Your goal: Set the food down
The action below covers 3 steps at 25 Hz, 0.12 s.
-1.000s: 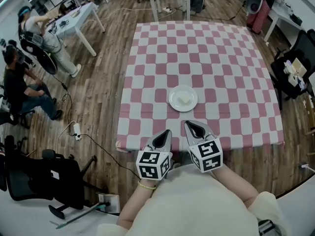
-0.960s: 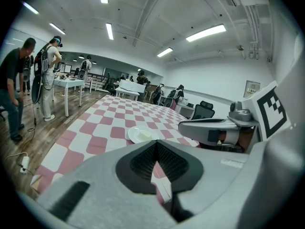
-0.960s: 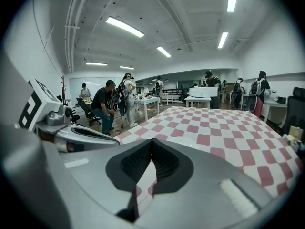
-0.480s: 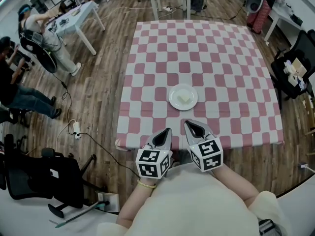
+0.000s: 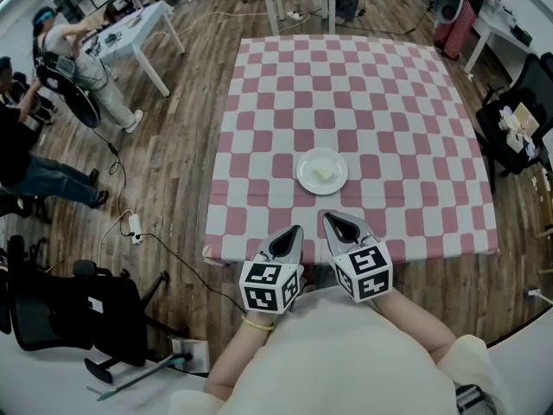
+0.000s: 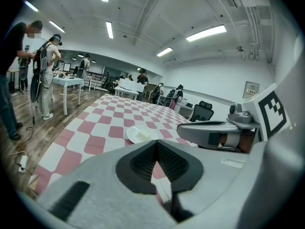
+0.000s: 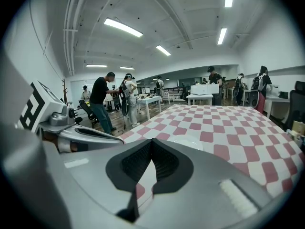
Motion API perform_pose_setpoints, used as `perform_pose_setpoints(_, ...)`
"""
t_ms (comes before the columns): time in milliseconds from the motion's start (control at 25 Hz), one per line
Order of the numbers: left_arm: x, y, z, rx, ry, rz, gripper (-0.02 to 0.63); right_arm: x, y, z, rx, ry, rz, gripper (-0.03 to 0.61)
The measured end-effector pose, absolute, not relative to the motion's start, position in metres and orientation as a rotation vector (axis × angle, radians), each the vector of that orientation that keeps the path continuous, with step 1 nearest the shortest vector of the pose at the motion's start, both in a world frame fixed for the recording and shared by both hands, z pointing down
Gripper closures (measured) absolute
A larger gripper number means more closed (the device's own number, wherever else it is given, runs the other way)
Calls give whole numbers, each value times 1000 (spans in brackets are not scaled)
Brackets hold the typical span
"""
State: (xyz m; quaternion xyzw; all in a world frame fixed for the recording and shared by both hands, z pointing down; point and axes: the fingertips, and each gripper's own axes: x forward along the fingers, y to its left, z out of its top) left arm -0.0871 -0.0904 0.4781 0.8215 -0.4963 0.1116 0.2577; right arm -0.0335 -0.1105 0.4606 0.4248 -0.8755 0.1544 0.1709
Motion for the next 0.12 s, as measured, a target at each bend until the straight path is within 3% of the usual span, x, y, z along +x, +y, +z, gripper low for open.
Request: perform_pose_setpoints(120, -86, -88, 479, 2228, -1341, 307, 614, -34, -108, 461, 1200, -2488, 439, 574)
